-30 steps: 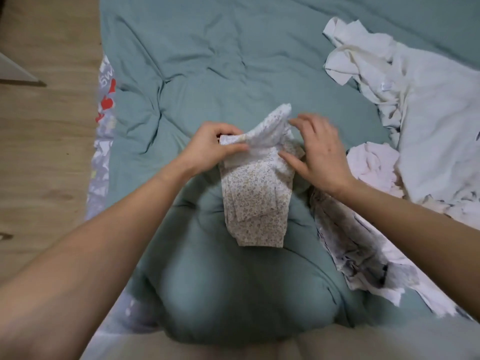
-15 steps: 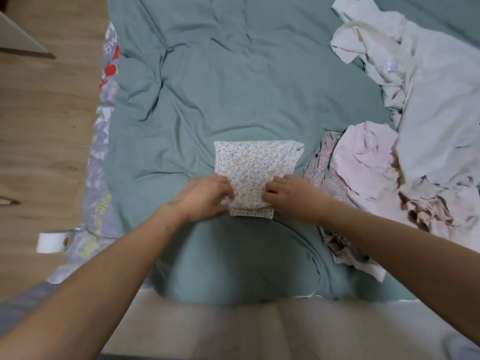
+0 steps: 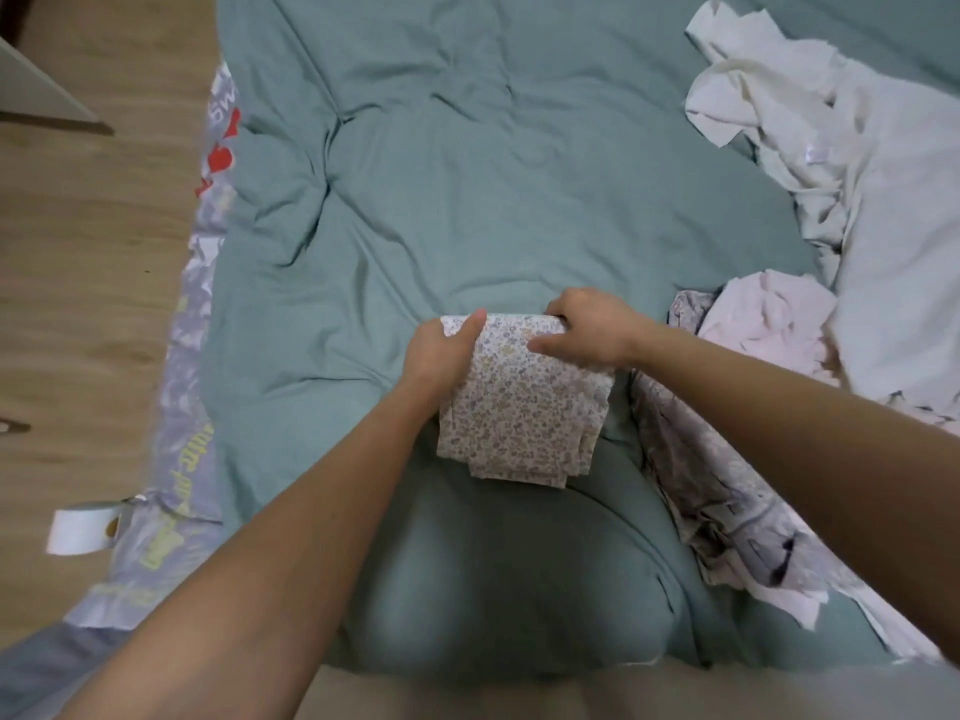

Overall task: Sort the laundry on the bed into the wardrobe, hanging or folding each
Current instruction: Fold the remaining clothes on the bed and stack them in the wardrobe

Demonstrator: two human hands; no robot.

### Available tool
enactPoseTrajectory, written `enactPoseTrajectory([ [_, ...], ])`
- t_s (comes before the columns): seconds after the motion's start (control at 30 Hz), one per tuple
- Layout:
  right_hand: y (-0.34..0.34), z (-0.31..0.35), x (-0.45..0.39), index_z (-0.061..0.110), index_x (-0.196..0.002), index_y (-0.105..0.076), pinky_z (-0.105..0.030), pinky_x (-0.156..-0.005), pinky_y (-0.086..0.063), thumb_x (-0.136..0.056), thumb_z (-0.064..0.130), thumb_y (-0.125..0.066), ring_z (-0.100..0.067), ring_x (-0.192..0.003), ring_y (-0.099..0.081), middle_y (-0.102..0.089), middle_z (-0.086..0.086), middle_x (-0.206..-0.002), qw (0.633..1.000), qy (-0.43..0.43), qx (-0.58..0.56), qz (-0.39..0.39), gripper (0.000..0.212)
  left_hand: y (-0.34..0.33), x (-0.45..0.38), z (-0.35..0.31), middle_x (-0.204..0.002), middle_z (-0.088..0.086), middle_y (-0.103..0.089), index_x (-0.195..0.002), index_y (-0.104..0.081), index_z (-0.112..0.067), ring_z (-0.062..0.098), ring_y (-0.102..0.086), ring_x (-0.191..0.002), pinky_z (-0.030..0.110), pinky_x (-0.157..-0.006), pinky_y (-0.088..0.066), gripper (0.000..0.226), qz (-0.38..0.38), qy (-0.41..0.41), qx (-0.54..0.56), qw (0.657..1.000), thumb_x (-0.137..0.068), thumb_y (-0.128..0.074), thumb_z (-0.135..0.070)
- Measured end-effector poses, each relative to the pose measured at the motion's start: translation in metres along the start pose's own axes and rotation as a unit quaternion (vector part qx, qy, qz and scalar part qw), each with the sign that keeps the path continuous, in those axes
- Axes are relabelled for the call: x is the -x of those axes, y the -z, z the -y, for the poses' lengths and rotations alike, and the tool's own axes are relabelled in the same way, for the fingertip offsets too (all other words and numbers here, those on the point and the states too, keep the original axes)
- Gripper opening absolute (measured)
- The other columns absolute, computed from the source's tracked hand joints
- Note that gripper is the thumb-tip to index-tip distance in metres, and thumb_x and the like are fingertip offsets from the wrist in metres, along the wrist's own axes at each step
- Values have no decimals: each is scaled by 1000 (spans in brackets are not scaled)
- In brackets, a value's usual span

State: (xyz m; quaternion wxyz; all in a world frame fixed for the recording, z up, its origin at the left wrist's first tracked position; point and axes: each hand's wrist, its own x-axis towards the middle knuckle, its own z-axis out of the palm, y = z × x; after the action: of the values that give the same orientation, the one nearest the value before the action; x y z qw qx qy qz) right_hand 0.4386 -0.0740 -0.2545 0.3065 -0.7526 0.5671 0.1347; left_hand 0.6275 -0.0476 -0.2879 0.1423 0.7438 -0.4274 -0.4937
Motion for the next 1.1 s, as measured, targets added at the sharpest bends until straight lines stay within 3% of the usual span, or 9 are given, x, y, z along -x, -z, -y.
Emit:
enactPoseTrajectory([
  [0.13,17,-4,-3,5,-100,-60,-40,-81,-45,-88,42,-64,-28,-91,-55,-61,-12,-100,993,82,-70,44,39,24,8,6,-120,0,-60,-120,-56,-14,14,-56,-110,32,-99,-40,49,118,-40,32,992,-100,-30,-51],
  [0.2,27,2,-7,12,-87,-57,-33,-72,-43,-88,36,-66,-17,-79,-54,-59,-3,-85,984,115,-135,11,25,40,11,1,-106,-3,-59,-115,-52,-11,8,-54,-97,21,-85,-35,40,54,-112,35,992,-103,-30,-42],
  [0.3,44,23,-22,24,-69,-45,-17,-55,-31,-87,30,-69,-1,-58,-42,-43,8,-64,970,131,-199,-49,31,60,1,-9,-96,-2,-56,-106,-50,-7,11,-52,-89,25,-76,-37,30,-72,-180,78,978,-102,-41,-35],
  [0.47,56,37,-35,14,-75,-52,-19,-55,-32,-86,30,-70,-2,-55,-41,-44,8,-63,960,115,-249,-48,27,84,-22,12,-88,-1,-67,-92,-61,-9,7,-58,-79,31,-75,-48,29,-13,-181,41,983,-98,-50,-35],
  [0.63,78,58,-9,8,-77,-48,-20,-44,-27,-88,25,-69,-6,-45,-31,-36,-5,-60,946,94,-309,-26,29,115,-1,29,-71,-2,-61,-87,-62,-13,3,-54,-63,28,-69,-43,20,-127,-189,-34,973,-98,-46,-10],
  [0.73,104,82,11,0,-86,-53,-22,-52,-33,-88,20,-68,-8,-55,-40,-45,-9,-70,920,92,-380,3,26,138,29,30,-95,2,-65,-110,-63,-11,14,-64,-91,36,-93,-48,18,-168,-107,85,976,-99,-49,-16],
  [0.87,145,132,44,2,-96,-58,-26,-64,-43,-87,17,-66,-16,-73,-55,-59,-7,-83,895,139,-417,77,19,165,87,-13,-136,-8,-47,-142,-39,-25,6,-45,-129,28,-111,-35,52,-40,-110,266,957,-94,-55,-37],
  [0.93,165,166,62,2,-101,-58,-22,-60,-45,-91,9,-60,-16,-73,-57,-60,-8,-84,888,161,-413,120,12,187,115,-29,-132,-10,-55,-131,-49,-27,0,-51,-121,19,-102,-41,42,-63,-156,280,945,-92,-60,-34],
  [1.1,204,257,96,-4,-112,-57,-21,-56,-44,-90,10,-62,-16,-67,-56,-61,-10,-87,884,186,-403,148,26,260,180,-20,-80,-4,-72,-100,-69,0,1,-63,-72,18,-71,-51,14,-179,-128,351,910,-91,-63,-10],
])
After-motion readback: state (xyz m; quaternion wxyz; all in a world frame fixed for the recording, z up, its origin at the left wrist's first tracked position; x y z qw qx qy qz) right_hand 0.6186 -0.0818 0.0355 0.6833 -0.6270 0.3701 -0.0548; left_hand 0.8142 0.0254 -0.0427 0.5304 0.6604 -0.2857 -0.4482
